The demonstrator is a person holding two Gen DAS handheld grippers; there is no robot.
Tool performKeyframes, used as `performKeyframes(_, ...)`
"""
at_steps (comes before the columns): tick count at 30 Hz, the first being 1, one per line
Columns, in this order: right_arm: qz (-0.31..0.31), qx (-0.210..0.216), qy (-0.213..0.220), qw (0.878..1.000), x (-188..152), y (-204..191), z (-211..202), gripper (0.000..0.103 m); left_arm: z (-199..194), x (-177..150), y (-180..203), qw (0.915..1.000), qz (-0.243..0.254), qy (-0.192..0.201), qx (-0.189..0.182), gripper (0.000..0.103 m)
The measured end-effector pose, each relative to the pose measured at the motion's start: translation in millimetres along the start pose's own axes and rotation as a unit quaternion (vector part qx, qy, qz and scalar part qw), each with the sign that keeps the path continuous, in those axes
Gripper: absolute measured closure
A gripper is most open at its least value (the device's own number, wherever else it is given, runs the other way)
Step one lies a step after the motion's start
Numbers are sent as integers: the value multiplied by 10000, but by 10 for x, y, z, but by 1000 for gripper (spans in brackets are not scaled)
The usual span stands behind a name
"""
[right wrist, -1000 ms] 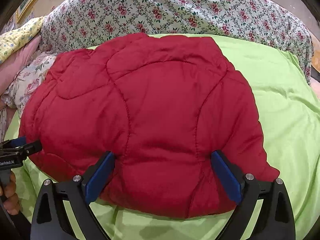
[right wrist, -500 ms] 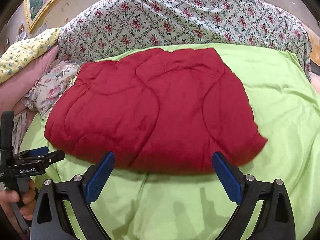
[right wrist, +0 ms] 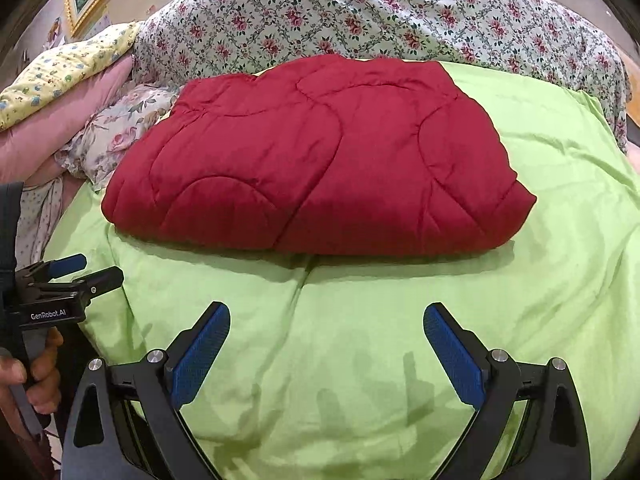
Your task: Fold large clothes
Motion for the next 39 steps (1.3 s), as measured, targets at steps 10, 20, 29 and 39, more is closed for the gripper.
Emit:
performKeyframes(10,-202,209,152,9995,452,-100,-463,4,-412,425,148,9993,289,200,111,0)
performKeyframes(20,6,85,59,9999,636,-74,-267,4,-104,541,171,9984,332,56,444,0)
performKeyframes(29,-19,105,-161,9998,636,-175,42,4,122,588,138,9989,169,-110,415,0)
performKeyframes(39,25,35,-55,10000,905,-203,119,4,113,812,56,9995,-115,81,299,0)
Point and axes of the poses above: each gripper's, at about its wrist camera, not at the fingertips, and z roughly the way its jaws point, y to its right, x to its top, the point moved 3 cm from there along z, roughly the way its jaws point, and after that the axes turned 14 degrees about -x, right-handed, at the moved point
